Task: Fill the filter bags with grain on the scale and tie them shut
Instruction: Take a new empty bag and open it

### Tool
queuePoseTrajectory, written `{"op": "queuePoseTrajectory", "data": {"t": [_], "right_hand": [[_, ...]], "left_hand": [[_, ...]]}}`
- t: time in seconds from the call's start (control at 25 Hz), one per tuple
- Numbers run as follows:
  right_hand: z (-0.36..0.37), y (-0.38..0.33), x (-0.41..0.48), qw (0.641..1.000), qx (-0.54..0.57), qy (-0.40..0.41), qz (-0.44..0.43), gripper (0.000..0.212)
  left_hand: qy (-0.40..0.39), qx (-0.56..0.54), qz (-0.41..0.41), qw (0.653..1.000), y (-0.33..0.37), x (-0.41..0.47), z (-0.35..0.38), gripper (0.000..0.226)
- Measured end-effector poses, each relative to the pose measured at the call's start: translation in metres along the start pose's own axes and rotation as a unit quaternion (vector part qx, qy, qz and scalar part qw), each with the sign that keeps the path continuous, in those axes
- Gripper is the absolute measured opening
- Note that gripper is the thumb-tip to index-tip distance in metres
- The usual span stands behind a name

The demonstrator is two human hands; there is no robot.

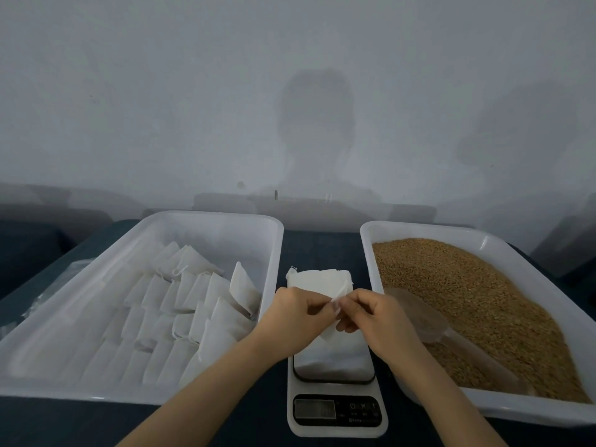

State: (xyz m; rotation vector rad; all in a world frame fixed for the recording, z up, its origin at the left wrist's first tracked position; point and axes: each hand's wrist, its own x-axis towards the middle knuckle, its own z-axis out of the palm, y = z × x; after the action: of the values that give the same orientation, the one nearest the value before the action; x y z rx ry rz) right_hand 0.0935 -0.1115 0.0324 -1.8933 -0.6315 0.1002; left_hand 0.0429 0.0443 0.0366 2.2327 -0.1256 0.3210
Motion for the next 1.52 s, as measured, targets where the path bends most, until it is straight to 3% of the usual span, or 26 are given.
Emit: {"op": "queuePoseTrajectory", "data": {"t": [0.12, 0.28, 0.36, 0.52, 0.72, 0.84, 0.92, 1.04, 1.24, 1.32, 1.44, 1.52], "right_hand": [[0.001, 0.001, 0.001, 0.998, 0.035, 0.039, 0.021, 0.012], [0.001, 0.003, 0.0, 0.993, 0.074, 0.091, 0.031, 0.012], [0.002, 0.003, -0.002, 0.994, 0.05, 0.097, 0.001, 0.011], [0.004, 0.004, -0.006, 0.991, -0.053, 0.102, -0.067, 0.028], [0.0, 0.006, -0.004, 0.991, -0.097, 0.064, -0.071, 0.026], [-0.004, 0.004, -0.006, 0.998, -0.016, 0.062, 0.011, 0.026], [-0.005, 0.003, -0.007, 0.997, -0.002, 0.067, 0.033, 0.023], [-0.01, -0.001, -0.007, 0.996, 0.036, 0.048, 0.059, 0.017], [-0.014, -0.004, -0.005, 0.99, 0.075, 0.05, 0.109, 0.013], [-0.016, -0.006, -0.003, 0.991, 0.049, 0.04, 0.116, 0.013], [-0.019, -0.014, -0.007, 0.995, -0.034, -0.019, 0.093, 0.013], [-0.018, -0.02, -0.007, 0.99, -0.11, -0.053, 0.07, 0.018]], "left_hand": [[0.043, -0.002, -0.008, 0.999, -0.003, 0.001, 0.002, 0.036], [0.095, 0.014, 0.024, 0.995, -0.005, 0.0, 0.005, 0.011], [0.113, 0.045, 0.046, 0.992, -0.009, 0.002, 0.006, 0.012], [0.153, 0.063, 0.078, 0.983, -0.011, 0.004, 0.006, 0.015], [0.089, 0.052, 0.114, 0.988, -0.011, 0.002, 0.006, 0.013], [0.107, -0.083, -0.013, 0.991, -0.012, 0.008, -0.001, 0.037], [0.081, -0.167, -0.112, 0.976, -0.014, 0.014, -0.004, 0.036], [0.089, -0.153, -0.12, 0.977, -0.018, 0.016, -0.004, 0.021], [0.139, -0.168, -0.131, 0.967, -0.019, 0.015, -0.005, 0.019], [0.119, -0.093, -0.085, 0.985, -0.018, 0.011, -0.005, 0.045], [0.009, 0.101, 0.112, 0.989, -0.016, 0.005, 0.002, 0.1], [-0.05, 0.192, 0.169, 0.966, -0.016, 0.006, 0.009, 0.1]]}}
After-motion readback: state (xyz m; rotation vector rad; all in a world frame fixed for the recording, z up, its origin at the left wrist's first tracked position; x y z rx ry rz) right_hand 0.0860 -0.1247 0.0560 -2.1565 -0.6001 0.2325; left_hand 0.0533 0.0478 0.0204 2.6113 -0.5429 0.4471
